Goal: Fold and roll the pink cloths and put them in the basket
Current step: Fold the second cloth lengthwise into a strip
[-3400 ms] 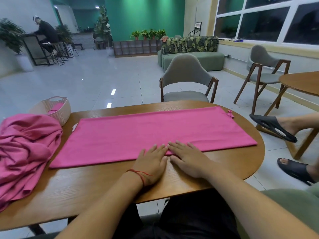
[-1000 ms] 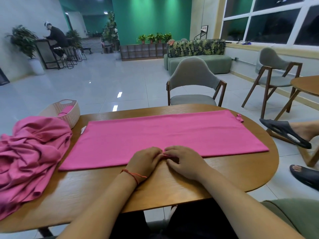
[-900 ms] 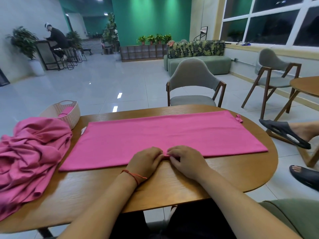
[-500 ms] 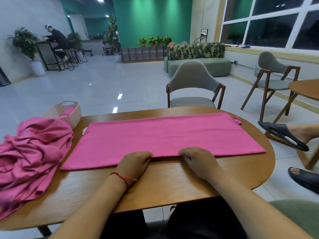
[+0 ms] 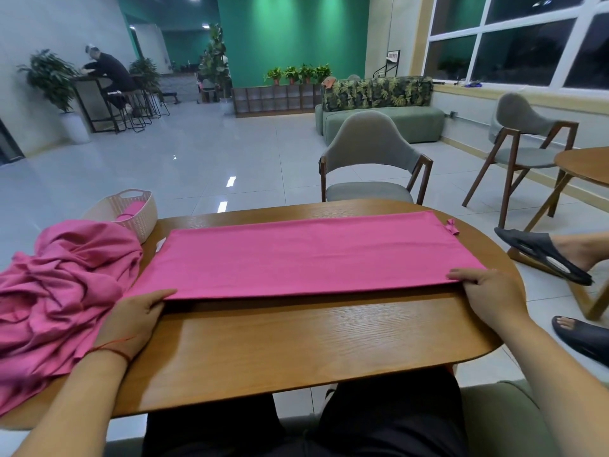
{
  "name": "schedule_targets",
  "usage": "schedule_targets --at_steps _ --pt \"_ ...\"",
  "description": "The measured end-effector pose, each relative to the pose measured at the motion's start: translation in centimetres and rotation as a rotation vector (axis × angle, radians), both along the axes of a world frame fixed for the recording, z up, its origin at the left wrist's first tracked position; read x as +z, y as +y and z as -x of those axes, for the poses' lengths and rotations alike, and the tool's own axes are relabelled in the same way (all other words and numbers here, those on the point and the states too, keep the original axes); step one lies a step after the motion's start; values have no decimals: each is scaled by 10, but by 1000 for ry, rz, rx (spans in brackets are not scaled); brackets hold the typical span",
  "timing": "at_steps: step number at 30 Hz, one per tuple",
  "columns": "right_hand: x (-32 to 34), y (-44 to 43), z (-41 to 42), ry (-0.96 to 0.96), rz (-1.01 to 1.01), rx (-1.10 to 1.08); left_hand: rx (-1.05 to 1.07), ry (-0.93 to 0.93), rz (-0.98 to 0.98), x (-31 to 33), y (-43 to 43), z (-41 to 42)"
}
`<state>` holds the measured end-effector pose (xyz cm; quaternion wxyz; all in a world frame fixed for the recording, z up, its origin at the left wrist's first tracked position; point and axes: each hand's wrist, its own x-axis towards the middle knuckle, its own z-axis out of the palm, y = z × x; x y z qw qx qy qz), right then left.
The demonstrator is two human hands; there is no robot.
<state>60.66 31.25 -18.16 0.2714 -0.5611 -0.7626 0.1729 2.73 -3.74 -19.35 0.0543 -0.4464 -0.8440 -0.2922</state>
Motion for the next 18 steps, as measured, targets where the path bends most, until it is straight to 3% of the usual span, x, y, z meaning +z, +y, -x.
schedule_targets --at_steps 12,18 --pt "16 -11 7 274 75 -281 281 -172 -216 3 -8 15" --pt "10 -6 2 407 27 -369 243 -340 -405 5 -14 16"
